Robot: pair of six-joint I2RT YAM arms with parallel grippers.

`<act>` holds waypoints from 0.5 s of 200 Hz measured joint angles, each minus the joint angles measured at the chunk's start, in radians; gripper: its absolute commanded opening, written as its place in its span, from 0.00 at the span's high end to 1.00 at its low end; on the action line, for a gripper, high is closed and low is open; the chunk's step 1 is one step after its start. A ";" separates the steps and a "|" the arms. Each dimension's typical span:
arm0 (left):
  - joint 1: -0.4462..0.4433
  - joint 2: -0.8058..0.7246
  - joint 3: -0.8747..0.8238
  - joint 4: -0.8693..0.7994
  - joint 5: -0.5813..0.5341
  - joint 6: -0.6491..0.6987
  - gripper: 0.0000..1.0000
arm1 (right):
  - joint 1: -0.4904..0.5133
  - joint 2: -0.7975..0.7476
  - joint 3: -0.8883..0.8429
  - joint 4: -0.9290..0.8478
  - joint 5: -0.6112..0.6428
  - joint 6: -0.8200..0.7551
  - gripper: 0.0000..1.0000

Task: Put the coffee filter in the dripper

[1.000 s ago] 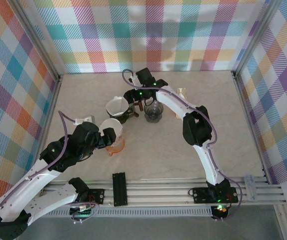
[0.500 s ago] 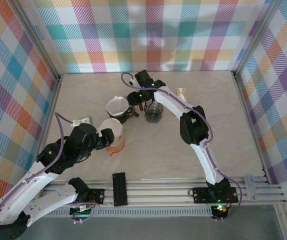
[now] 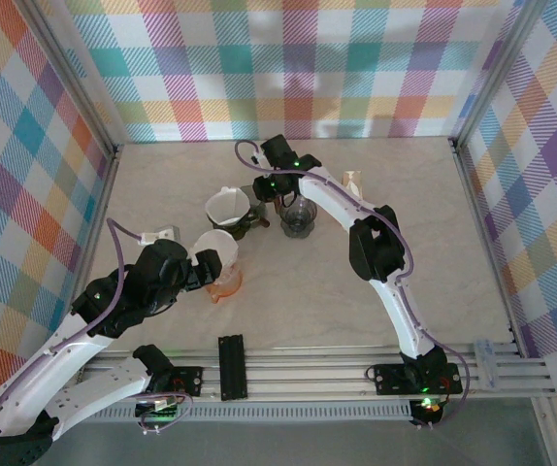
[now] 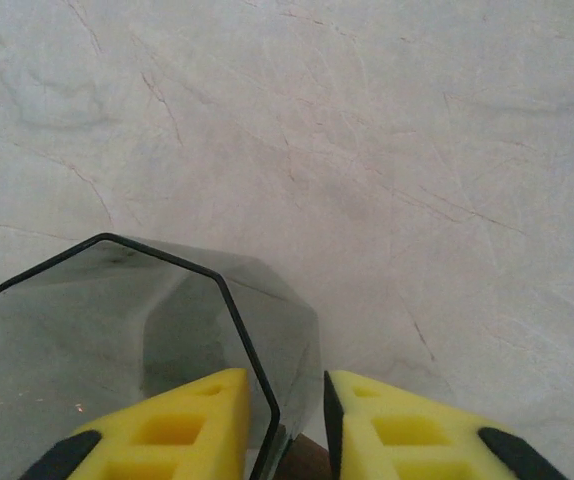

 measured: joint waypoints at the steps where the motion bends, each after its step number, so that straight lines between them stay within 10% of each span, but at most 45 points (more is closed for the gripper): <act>1: 0.000 0.000 0.000 0.000 0.000 0.000 0.03 | 0.000 0.000 0.000 0.000 0.001 0.000 0.75; 100: 0.000 0.003 -0.002 0.000 0.002 0.000 0.03 | -0.002 0.000 0.006 0.011 0.069 0.026 1.00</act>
